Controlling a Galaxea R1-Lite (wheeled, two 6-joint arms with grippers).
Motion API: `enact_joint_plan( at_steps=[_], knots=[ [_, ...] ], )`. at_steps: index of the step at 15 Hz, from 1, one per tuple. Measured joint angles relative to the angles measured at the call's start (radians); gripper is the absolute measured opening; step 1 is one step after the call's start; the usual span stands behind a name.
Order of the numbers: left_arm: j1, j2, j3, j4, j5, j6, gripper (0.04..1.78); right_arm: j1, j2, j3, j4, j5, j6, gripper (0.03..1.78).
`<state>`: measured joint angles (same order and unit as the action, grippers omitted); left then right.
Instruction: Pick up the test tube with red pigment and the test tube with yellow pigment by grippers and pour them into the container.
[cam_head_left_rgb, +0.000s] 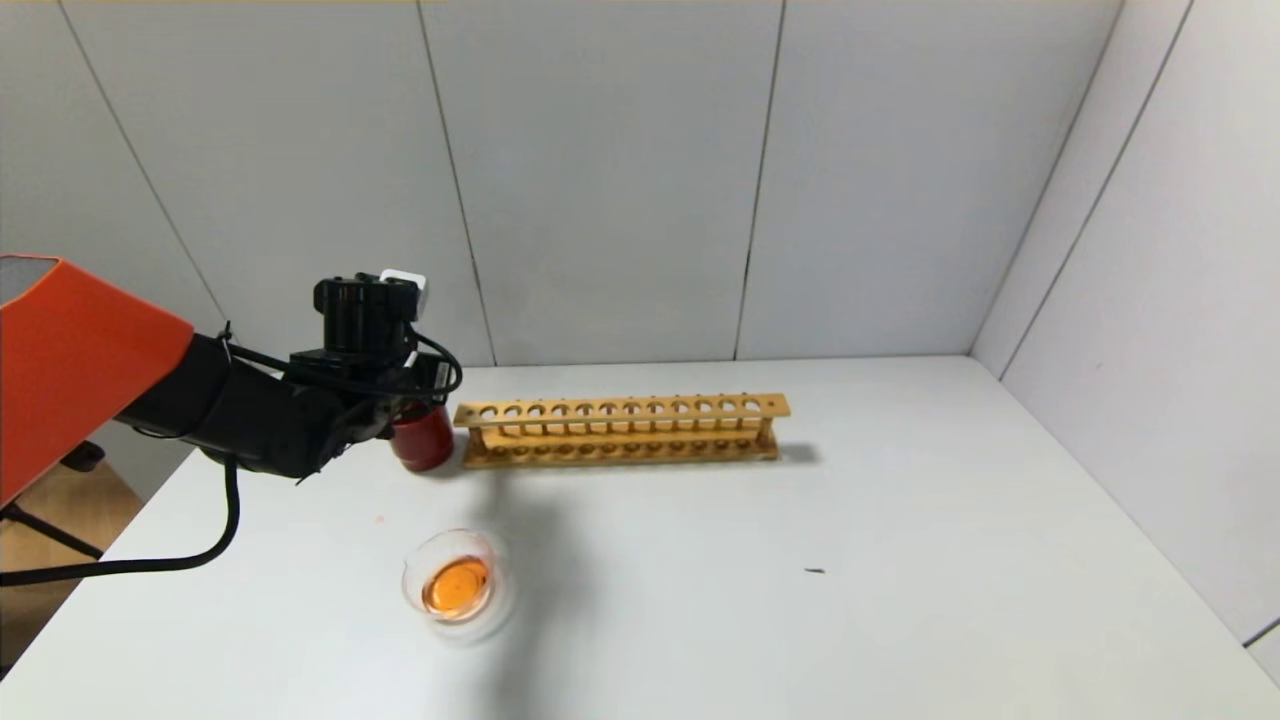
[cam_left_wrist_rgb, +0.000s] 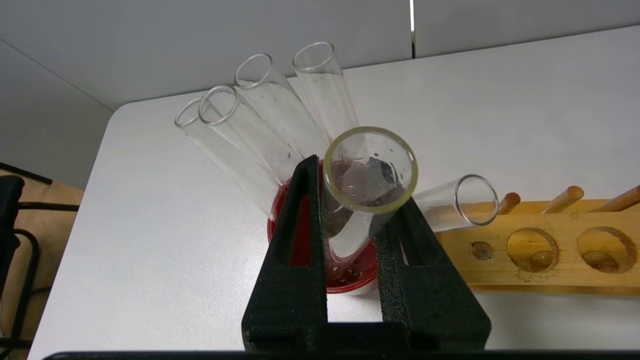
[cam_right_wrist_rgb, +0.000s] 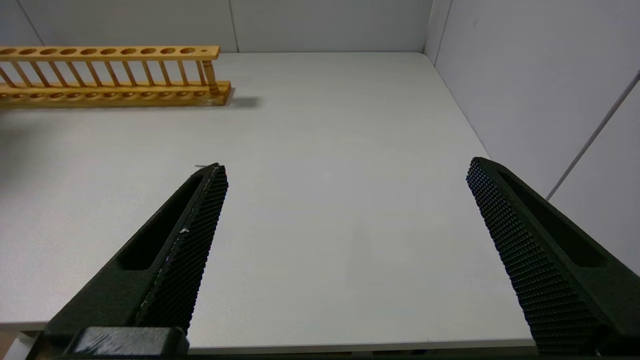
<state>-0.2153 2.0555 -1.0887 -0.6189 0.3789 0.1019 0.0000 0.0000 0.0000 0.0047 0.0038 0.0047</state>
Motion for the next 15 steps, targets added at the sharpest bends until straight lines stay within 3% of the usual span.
enact_joint_plan(
  at_steps=[4,7,9,11,15],
  knots=[
    [0.001,0.001,0.001,0.000,-0.001,-0.001,0.47,0.000,0.000,0.000,0.000,0.000,0.000,1.75],
    [0.001,0.000,0.002,0.000,0.000,-0.001,0.84,0.000,0.000,0.000,0.000,0.000,0.000,1.75],
    [0.001,0.000,0.003,0.000,0.001,-0.001,1.22,0.000,0.000,0.000,0.000,0.000,0.000,1.75],
    [0.000,-0.002,0.004,0.000,0.002,-0.001,1.48,0.000,0.000,0.000,0.000,0.000,0.000,1.75],
    [-0.004,-0.023,0.004,0.000,0.004,0.010,1.75,0.000,0.000,0.000,0.000,0.000,0.000,1.75]
  ],
)
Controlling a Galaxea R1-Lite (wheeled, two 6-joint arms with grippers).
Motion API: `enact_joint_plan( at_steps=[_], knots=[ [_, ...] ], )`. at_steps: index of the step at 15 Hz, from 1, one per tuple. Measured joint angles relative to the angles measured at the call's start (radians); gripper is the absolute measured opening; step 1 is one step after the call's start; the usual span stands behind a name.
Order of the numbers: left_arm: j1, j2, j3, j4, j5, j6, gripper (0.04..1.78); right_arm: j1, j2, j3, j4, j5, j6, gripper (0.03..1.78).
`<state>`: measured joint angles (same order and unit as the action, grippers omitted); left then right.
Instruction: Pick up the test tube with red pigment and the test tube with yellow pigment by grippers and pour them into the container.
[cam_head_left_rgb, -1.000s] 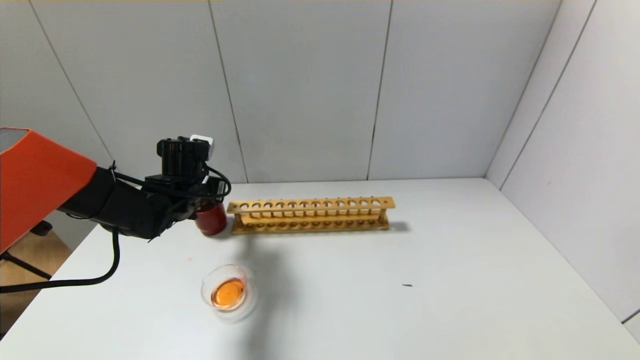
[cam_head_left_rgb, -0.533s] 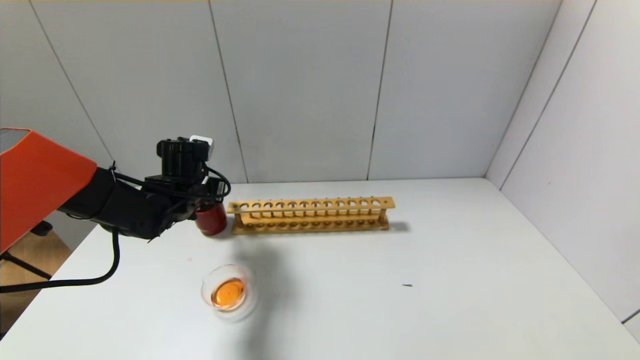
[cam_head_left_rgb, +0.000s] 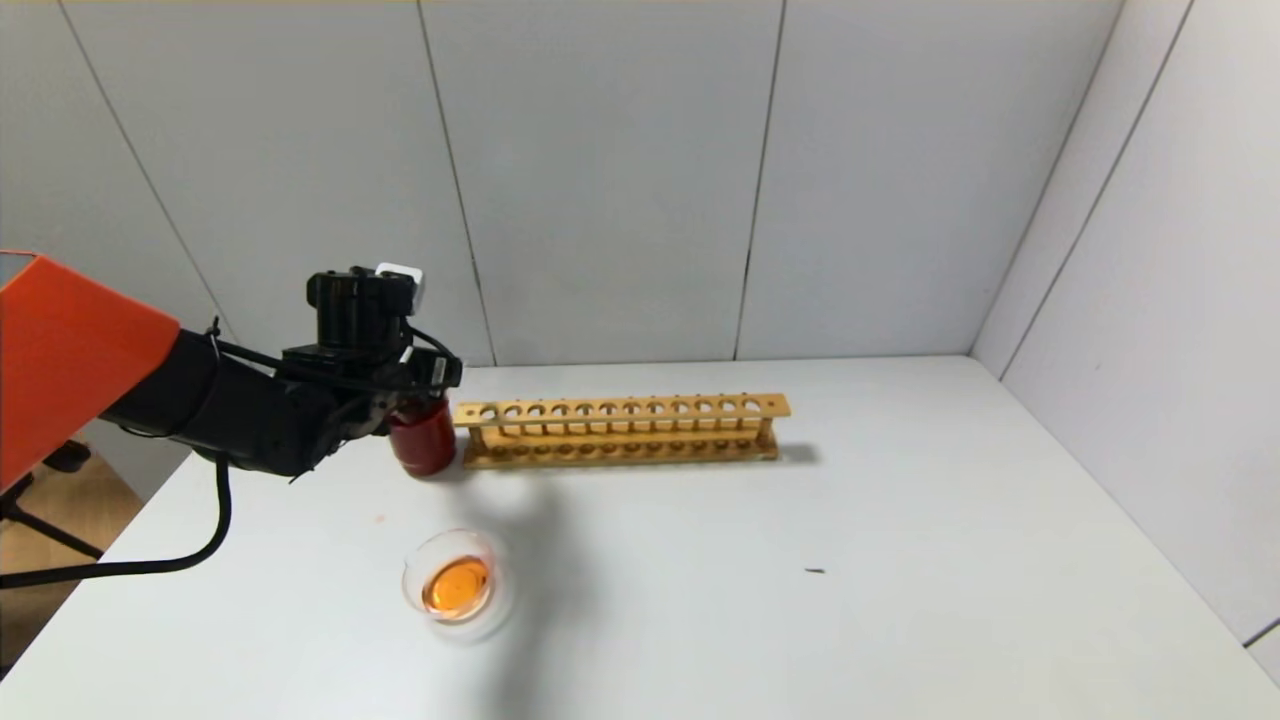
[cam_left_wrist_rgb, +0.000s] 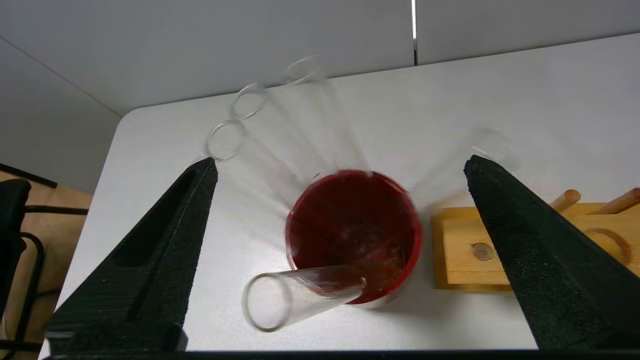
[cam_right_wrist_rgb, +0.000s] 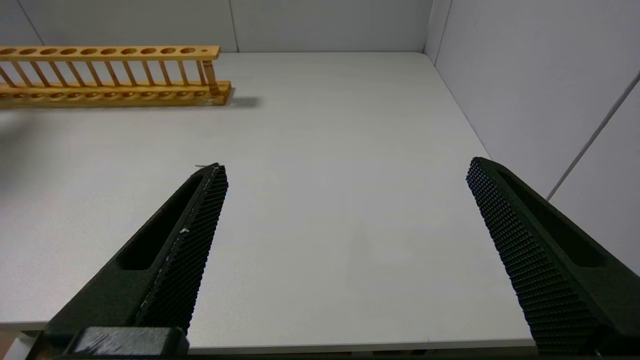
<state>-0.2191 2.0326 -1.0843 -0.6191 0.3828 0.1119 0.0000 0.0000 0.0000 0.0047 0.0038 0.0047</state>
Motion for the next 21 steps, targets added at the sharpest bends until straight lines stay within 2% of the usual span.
enact_joint_plan(
  at_steps=[8,12,16,21],
  knots=[
    [0.002,-0.042,0.018,0.001,0.001,0.001,1.75,0.000,0.000,0.000,0.000,0.000,0.000,1.75],
    [-0.002,-0.124,0.007,0.026,0.003,0.023,1.75,0.000,0.000,0.000,0.000,0.000,0.000,1.75],
    [-0.004,-0.334,0.042,0.094,0.028,0.045,1.75,0.000,0.000,0.000,0.000,0.000,0.000,1.75],
    [-0.003,-0.822,0.201,0.267,0.065,0.050,1.75,0.000,0.000,0.000,0.000,0.000,0.000,1.75]
  ],
)
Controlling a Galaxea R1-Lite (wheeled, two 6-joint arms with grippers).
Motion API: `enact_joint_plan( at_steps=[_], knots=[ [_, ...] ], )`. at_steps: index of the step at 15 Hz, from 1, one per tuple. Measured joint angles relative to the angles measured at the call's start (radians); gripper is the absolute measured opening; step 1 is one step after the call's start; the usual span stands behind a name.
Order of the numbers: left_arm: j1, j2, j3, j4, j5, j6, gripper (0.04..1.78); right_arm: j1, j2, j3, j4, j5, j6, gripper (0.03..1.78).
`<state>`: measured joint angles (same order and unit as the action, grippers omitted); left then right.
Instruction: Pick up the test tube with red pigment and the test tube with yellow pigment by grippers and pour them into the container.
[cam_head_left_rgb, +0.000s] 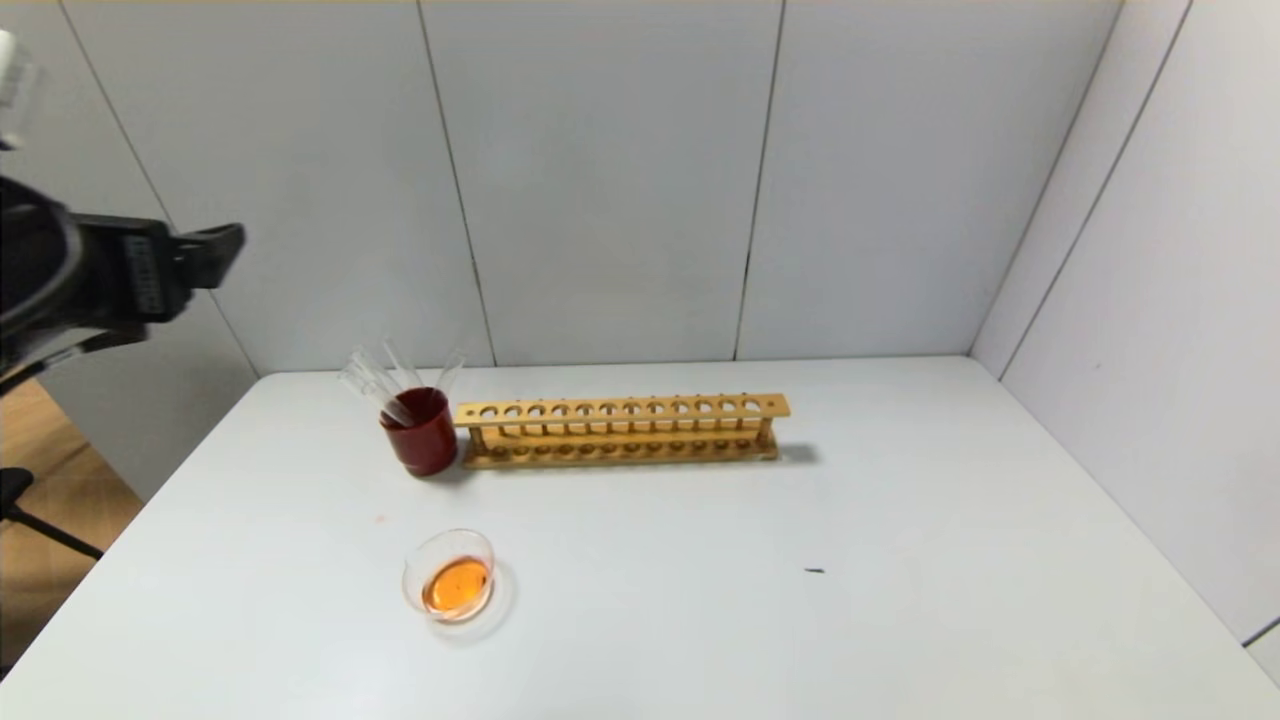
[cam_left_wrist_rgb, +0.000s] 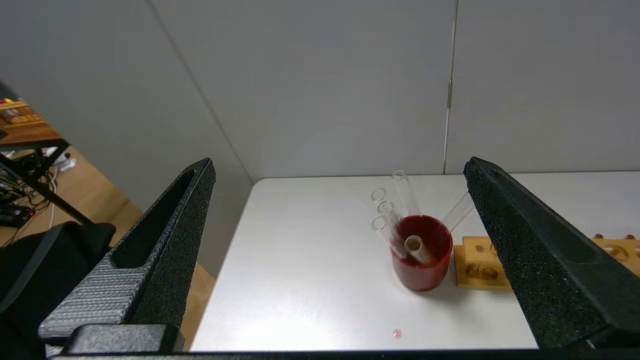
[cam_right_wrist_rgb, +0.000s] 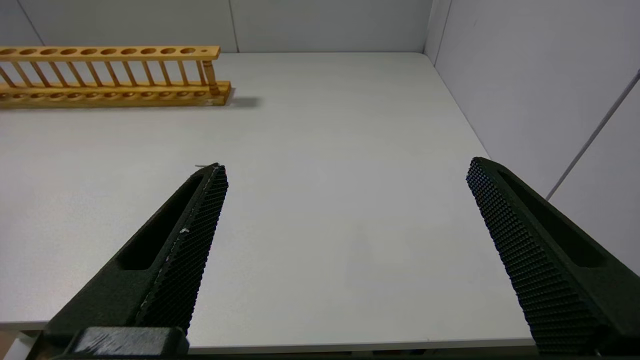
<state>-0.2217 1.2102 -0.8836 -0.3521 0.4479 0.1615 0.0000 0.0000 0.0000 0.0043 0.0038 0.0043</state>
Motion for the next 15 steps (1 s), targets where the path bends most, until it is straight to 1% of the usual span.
enact_joint_plan(
  at_steps=[3,5,7,11,15],
  knots=[
    [0.025,-0.330,0.097,0.167,0.000,0.000,1.75,0.000,0.000,0.000,0.000,0.000,0.000,1.75],
    [0.069,-0.529,0.150,0.299,-0.005,0.000,1.75,0.000,0.000,0.000,0.000,0.000,0.000,1.75],
    [0.126,-0.702,0.217,0.403,-0.024,-0.003,1.75,0.000,0.000,0.000,0.000,0.000,0.000,1.75],
    [0.207,-0.995,0.428,0.458,-0.113,-0.001,1.75,0.000,0.000,0.000,0.000,0.000,0.000,1.75],
    [0.226,-1.154,0.691,0.451,-0.169,0.026,1.75,0.000,0.000,0.000,0.000,0.000,0.000,1.75]
  ],
)
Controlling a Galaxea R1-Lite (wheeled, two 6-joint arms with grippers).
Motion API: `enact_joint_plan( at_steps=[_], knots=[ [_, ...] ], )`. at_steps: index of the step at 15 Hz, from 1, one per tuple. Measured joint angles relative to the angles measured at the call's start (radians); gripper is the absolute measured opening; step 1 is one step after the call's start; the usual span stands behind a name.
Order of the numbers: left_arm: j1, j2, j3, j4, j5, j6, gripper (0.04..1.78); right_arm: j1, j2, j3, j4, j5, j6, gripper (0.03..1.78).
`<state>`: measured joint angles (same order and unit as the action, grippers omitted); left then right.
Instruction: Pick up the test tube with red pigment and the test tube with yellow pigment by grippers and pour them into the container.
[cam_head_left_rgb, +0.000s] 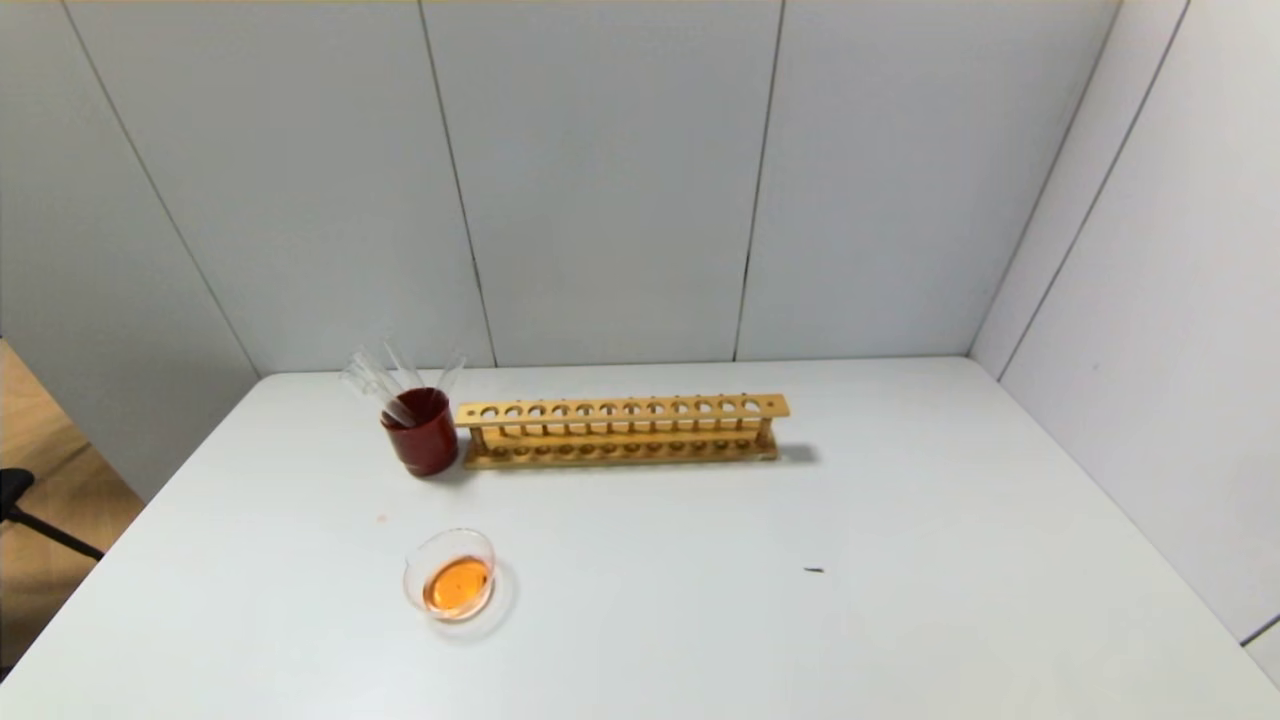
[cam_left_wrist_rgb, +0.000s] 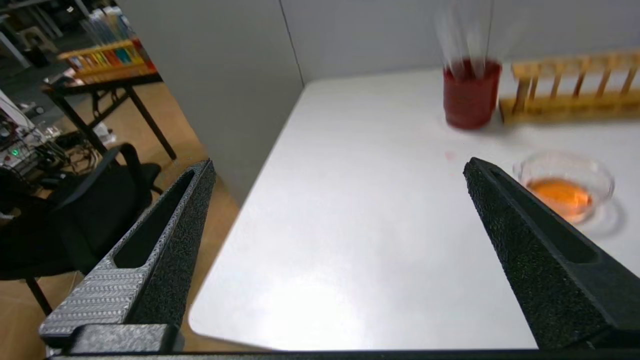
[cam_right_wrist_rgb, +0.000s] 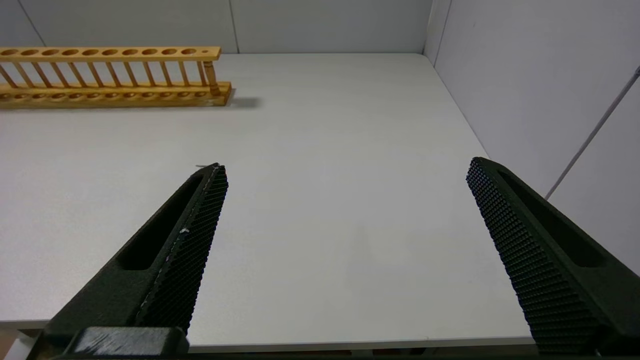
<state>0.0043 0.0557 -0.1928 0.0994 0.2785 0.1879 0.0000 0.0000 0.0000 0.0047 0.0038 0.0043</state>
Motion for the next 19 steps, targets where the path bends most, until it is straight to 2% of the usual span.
enact_joint_plan(
  at_steps=[2,6,7,19],
  knots=[
    [0.002,-0.033,0.093,-0.041,-0.068,0.000,1.75,0.000,0.000,0.000,0.000,0.000,0.000,1.75],
    [0.002,-0.056,0.141,-0.010,-0.300,-0.059,1.75,0.000,0.000,0.000,0.000,0.000,0.000,1.75],
    [0.002,-0.057,0.150,-0.013,-0.333,-0.059,1.75,0.000,0.000,0.000,0.000,0.000,0.000,1.75],
    [0.001,-0.059,0.158,-0.007,-0.338,-0.061,1.75,0.000,0.000,0.000,0.000,0.000,0.000,1.75]
  ],
)
